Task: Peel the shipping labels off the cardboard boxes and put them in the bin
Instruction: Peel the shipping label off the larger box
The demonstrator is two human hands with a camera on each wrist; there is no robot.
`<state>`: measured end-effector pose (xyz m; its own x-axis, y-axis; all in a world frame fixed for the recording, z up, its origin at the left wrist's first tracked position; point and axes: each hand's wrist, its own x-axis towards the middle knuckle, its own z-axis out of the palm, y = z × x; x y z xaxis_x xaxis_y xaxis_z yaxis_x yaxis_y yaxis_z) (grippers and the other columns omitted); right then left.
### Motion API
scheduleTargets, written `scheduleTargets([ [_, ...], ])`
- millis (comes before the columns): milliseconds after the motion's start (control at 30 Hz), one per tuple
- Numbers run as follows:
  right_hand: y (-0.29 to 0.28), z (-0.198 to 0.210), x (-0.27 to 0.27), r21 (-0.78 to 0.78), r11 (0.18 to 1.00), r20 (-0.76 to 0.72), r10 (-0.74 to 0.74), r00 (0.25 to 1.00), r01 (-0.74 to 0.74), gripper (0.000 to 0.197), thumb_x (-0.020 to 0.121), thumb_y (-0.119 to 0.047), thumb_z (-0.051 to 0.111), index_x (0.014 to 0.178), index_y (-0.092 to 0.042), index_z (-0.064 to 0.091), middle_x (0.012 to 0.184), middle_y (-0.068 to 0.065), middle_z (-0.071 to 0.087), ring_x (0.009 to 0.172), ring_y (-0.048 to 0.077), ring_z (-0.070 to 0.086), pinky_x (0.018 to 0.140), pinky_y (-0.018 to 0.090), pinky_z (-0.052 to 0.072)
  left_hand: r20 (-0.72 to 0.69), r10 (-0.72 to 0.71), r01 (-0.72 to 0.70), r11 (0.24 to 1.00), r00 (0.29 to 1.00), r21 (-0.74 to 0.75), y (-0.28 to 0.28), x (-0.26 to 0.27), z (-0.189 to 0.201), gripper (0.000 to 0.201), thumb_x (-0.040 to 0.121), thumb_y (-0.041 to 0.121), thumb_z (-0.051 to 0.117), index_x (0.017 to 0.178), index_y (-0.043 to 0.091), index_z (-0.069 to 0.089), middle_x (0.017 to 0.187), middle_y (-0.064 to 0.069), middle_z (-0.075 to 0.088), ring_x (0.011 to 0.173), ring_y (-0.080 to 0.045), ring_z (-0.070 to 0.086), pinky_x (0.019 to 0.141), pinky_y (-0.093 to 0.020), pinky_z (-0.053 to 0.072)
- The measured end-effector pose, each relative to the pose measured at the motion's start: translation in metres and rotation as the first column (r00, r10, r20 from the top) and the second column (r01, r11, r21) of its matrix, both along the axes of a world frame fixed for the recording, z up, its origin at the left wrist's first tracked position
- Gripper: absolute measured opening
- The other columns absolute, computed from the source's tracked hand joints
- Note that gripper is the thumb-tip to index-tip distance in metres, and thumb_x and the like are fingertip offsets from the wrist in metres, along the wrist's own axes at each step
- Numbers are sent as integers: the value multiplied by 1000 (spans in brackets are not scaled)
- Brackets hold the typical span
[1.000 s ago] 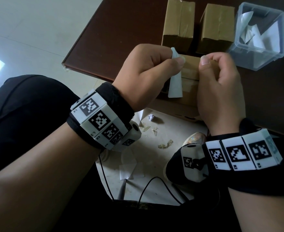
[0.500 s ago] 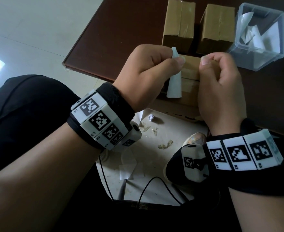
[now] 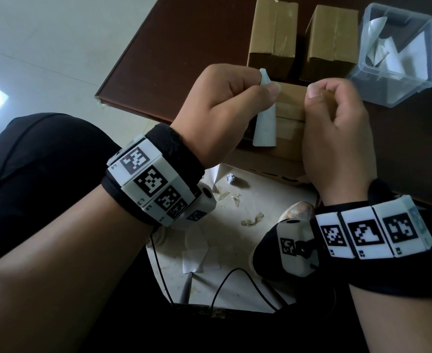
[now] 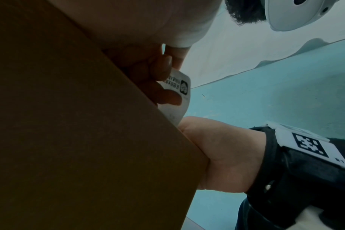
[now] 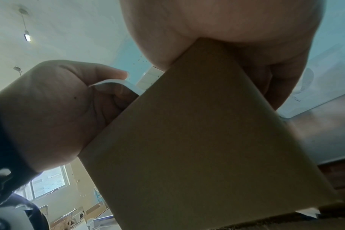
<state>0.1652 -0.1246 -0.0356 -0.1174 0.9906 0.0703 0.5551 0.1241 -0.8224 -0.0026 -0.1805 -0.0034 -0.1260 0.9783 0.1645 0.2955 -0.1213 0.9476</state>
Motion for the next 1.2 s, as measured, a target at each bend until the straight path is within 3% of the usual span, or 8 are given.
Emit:
scheduleTargets([
  [200, 0, 0, 0, 3, 1000, -15, 4, 1000, -4, 28, 111, -43, 44, 122, -24, 61, 87, -20, 57, 77, -22, 52, 57, 3, 36, 16, -2, 2, 1000, 1000, 6, 0, 0, -1, 42, 98, 13, 54, 57, 15, 42, 56, 6, 33, 52, -20, 33, 52, -29, 31],
  [367, 0, 0, 0, 17, 1000, -30, 5, 1000, -4, 29, 111, -44, 46, 123, -23, 62, 88, -20, 57, 77, -21, 52, 59, 4, 37, 16, -11, 11, 1000, 1000, 17, 0, 0, -1, 40, 98, 14, 53, 60, 2, 47, 59, -11, 35, 55, -39, 38, 52, -38, 32],
  [433, 0, -1, -1, 20, 1000, -32, 3, 999, -2, 29, 111, -44, 47, 123, -23, 62, 88, -20, 57, 78, -22, 52, 60, 4, 38, 23, -14, 13, 1000, 1000, 17, 0, 0, 0, 41, 97, 14, 54, 58, 8, 44, 58, -8, 34, 58, -43, 37, 52, -39, 32],
  [733, 0, 0, -1, 19, 1000, -42, 12, 999, -11, 28, 111, -40, 47, 123, -21, 62, 87, -19, 56, 76, -22, 52, 59, 5, 38, 40, 3, -3, 1000, 999, 22, 2, 0, 0, 43, 96, 12, 54, 56, 19, 39, 59, -7, 32, 59, -47, 38, 51, -42, 33],
  [867, 0, 0, -1, 20, 1000, -44, 8, 999, -8, 28, 111, -41, 47, 123, -21, 62, 88, -21, 57, 77, -23, 52, 61, 3, 38, 44, 0, -1, 1000, 999, 20, 1, -1, -1, 40, 96, 12, 54, 57, 13, 42, 59, -8, 33, 57, -44, 40, 50, -39, 33],
  [967, 0, 0, -1, 20, 1000, -46, 9, 999, -8, 27, 111, -41, 47, 122, -22, 62, 87, -20, 57, 77, -23, 52, 60, 4, 38, 46, -1, 0, 1000, 999, 19, 1, -1, -1, 39, 95, 12, 55, 58, 11, 44, 57, 1, 32, 55, -40, 34, 50, -34, 30],
  [1133, 0, 0, -1, 20, 1000, -50, 11, 999, -10, 27, 111, -41, 47, 123, -22, 62, 88, -21, 57, 78, -22, 53, 61, 3, 38, 53, 1, -2, 1000, 999, 27, 1, -2, -2, 38, 95, 12, 55, 61, -3, 48, 60, -10, 34, 57, -46, 39, 49, -42, 35],
  [1200, 0, 0, -1, 21, 1000, -46, 10, 999, -9, 28, 111, -41, 47, 124, -22, 63, 90, -22, 57, 80, -22, 52, 62, 3, 38, 54, -1, -1, 1000, 999, 29, 0, -1, -2, 39, 95, 12, 55, 60, -3, 47, 60, -10, 34, 57, -46, 40, 49, -42, 35],
])
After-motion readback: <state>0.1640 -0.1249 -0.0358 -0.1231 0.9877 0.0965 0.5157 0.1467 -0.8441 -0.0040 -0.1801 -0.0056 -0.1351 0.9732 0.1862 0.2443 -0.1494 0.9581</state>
